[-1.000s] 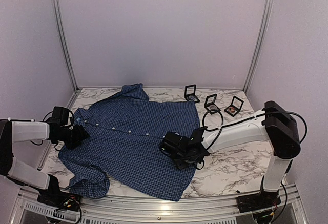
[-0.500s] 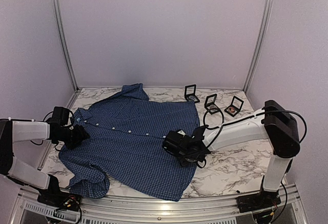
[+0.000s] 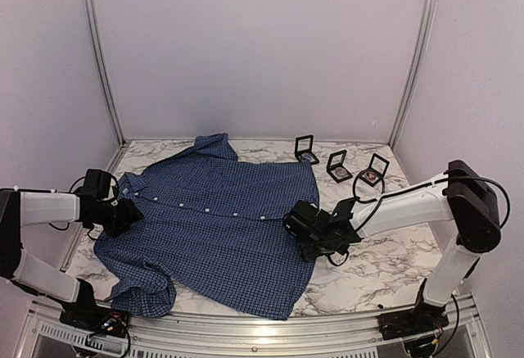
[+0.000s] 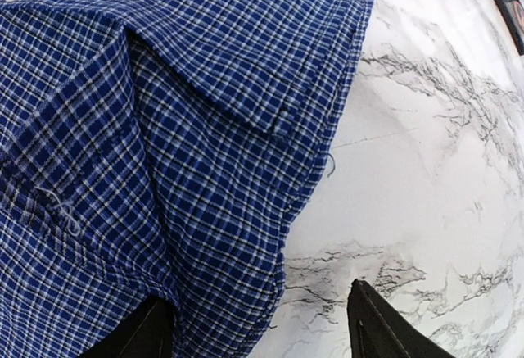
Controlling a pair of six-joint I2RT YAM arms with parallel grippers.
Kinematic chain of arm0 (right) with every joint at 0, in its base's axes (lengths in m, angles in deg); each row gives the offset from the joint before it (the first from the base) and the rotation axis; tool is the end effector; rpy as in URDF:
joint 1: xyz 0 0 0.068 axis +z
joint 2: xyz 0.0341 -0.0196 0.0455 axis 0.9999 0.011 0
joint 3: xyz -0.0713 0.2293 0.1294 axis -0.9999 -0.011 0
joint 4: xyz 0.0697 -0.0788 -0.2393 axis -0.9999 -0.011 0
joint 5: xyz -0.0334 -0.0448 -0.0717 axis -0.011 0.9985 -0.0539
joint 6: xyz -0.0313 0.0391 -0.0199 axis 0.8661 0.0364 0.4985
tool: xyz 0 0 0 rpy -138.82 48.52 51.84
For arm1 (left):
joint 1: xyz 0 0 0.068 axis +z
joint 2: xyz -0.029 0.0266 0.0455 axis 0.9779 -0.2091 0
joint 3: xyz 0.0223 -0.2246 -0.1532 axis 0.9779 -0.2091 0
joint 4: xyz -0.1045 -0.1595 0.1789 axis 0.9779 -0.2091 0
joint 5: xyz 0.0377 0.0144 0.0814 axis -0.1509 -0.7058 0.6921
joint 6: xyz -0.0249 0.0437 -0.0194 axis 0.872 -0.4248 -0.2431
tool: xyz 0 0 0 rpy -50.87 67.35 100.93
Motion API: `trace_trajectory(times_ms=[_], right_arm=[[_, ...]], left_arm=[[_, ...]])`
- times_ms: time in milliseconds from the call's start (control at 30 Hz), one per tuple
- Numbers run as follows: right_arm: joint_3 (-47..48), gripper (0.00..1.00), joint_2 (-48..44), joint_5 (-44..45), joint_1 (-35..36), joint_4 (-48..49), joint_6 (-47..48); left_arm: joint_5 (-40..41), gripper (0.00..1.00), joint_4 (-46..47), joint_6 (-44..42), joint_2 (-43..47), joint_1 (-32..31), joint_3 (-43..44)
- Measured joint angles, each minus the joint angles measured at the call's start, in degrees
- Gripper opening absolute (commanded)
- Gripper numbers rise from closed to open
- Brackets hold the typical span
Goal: Remove the brooch from the garment
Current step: Flatten out the crumpled clothing at the center of the board.
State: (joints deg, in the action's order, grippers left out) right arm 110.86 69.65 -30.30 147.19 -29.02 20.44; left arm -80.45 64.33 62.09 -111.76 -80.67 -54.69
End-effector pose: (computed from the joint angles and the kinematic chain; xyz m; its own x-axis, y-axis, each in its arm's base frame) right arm 0.1782 0.2500 0.1454 -0.8057 -0.3272 -0.4937 -0.2392 0.9423 -0.2341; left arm 0.2326 -0.0173 0.1474 -0.7577 -0.5367 -0.3712 -0.3626 0.8192 -0.4443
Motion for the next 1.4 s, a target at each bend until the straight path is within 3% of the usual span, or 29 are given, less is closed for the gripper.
trace_trajectory(times_ms=[667, 1167, 1400], right_arm=[[-5.55, 0.70, -8.04, -2.38, -2.78, 2.62, -2.08], [2.16, 0.70, -8.61, -4.46, -0.20, 3.80, 2.23], [3.10, 0.71, -8.68, -8.11, -0.33, 7.72, 3.54]], left_arm=[[-0.15, 0.64, 0.00, -0.04, -0.20, 0.00, 0.24], [-0.09, 0.65, -0.42, -0.11, 2.27, -0.15, 0.55], [0.42, 0.74, -1.66, -0.52, 7.89, -3.28, 2.05]])
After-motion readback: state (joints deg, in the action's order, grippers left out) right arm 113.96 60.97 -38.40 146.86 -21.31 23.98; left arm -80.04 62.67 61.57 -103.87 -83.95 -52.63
